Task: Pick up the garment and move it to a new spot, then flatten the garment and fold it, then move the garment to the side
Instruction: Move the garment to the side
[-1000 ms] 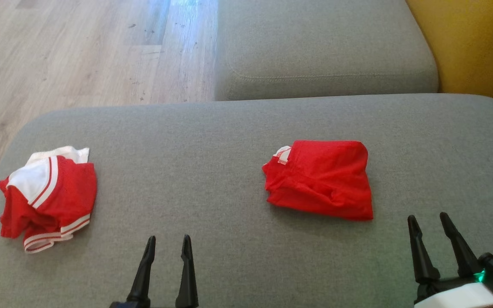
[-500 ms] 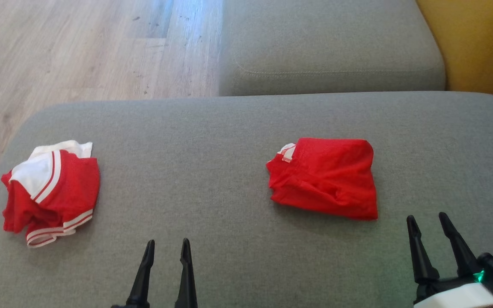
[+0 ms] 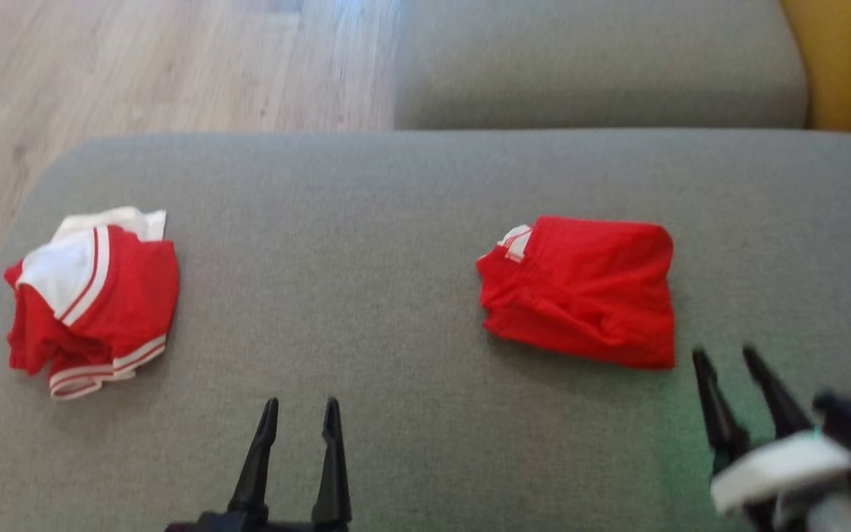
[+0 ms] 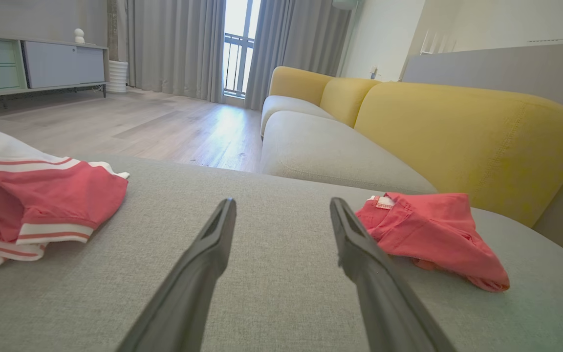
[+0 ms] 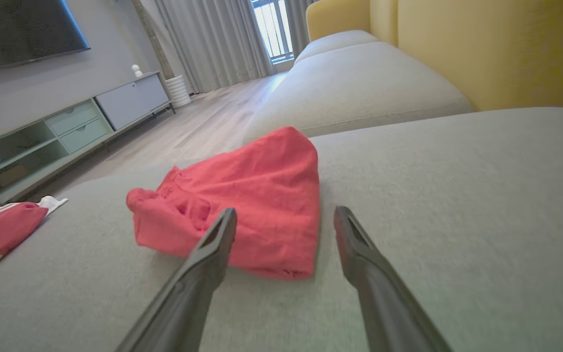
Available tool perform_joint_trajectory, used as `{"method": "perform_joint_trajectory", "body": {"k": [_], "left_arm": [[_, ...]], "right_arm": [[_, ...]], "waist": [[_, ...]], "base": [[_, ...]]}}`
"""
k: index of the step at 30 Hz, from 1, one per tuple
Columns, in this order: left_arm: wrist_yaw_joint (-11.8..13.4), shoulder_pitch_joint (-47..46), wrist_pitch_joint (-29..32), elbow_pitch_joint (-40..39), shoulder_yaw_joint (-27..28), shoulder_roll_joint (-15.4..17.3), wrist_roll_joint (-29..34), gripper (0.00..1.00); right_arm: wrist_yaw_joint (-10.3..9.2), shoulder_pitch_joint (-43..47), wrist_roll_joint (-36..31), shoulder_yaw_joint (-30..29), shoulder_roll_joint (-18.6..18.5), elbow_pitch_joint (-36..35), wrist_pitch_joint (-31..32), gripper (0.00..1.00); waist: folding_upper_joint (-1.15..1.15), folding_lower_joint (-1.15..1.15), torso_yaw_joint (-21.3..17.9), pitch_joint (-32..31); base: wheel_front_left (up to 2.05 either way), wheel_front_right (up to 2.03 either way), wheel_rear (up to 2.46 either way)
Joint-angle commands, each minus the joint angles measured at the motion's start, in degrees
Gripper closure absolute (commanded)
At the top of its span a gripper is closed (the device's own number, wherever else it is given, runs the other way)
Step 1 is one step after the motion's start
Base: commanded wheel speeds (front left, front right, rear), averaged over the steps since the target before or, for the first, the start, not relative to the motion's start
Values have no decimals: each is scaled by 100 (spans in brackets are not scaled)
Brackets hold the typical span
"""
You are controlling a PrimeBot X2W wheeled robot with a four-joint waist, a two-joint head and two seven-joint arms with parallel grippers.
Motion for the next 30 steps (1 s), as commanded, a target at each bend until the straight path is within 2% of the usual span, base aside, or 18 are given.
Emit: {"method": "perform_joint_trajectory", "body": {"k": [1, 7, 8, 12, 18, 19, 20, 21, 22, 26, 30], "left_arm": [[-31, -376, -55, -166, 64, -29, -34, 0], [-51, -745, -55, -130, -131, -29, -76, 0], [-51, -745, -55, -130, -131, -29, -76, 0], [-46, -993, -55, -82, -229, -29, -126, 0], [-16, -1188, -55, -60, -326, -29, -172, 0], [-11, -1213, -55, -57, -335, -29, -175, 0], [-8, -1239, -55, -54, -345, -29, -175, 0], [-6, -1267, -55, -49, -353, -29, -175, 0], [-6, -1292, -55, -40, -361, -29, -174, 0], [8, -1362, -55, -37, -357, -29, -162, 0], [4, -1421, -55, -76, -332, -29, -150, 0]], "right_arm": [[-5, -678, 245, 183, -281, -52, 182, 0], [-5, -1599, 1516, 369, -674, 358, 1011, 0], [-5, -1599, 1516, 369, -674, 358, 1011, 0], [-5, -2090, 2322, 423, -920, 885, 1589, 0], [-5, -2437, 2794, 730, -1040, 1412, 1933, 0], [-5, -2496, 2857, 804, -1035, 1476, 1973, 5], [-5, -2557, 2918, 872, -1031, 1532, 2004, 25], [-5, -2611, 2991, 946, -1016, 1570, 2040, 72], [-5, -2664, 3060, 1008, -1009, 1608, 2053, 100], [-5, -2859, 3231, 1128, -1109, 1713, 1903, 100], [-5, -3064, 3118, 1158, -1518, 1840, 1709, 100]], "waist": [[0, 0, 73, 285], [0, 0, 233, 760], [0, 0, 233, 760], [0, 0, 355, 1002], [0, 0, 439, 1209], [0, 0, 440, 1241], [0, 0, 440, 1277], [0, 0, 440, 1301], [0, 0, 437, 1321], [0, 0, 370, 1398], [0, 0, 152, 1528]], "base": [[0, 0, 0], [0, 0, 0], [0, 0, 0], [0, 0, 0], [0, 0, 0], [0, 0, 0], [0, 0, 0], [0, 0, 0], [0, 0, 0], [0, 0, 0], [0, 0, 0]]}}
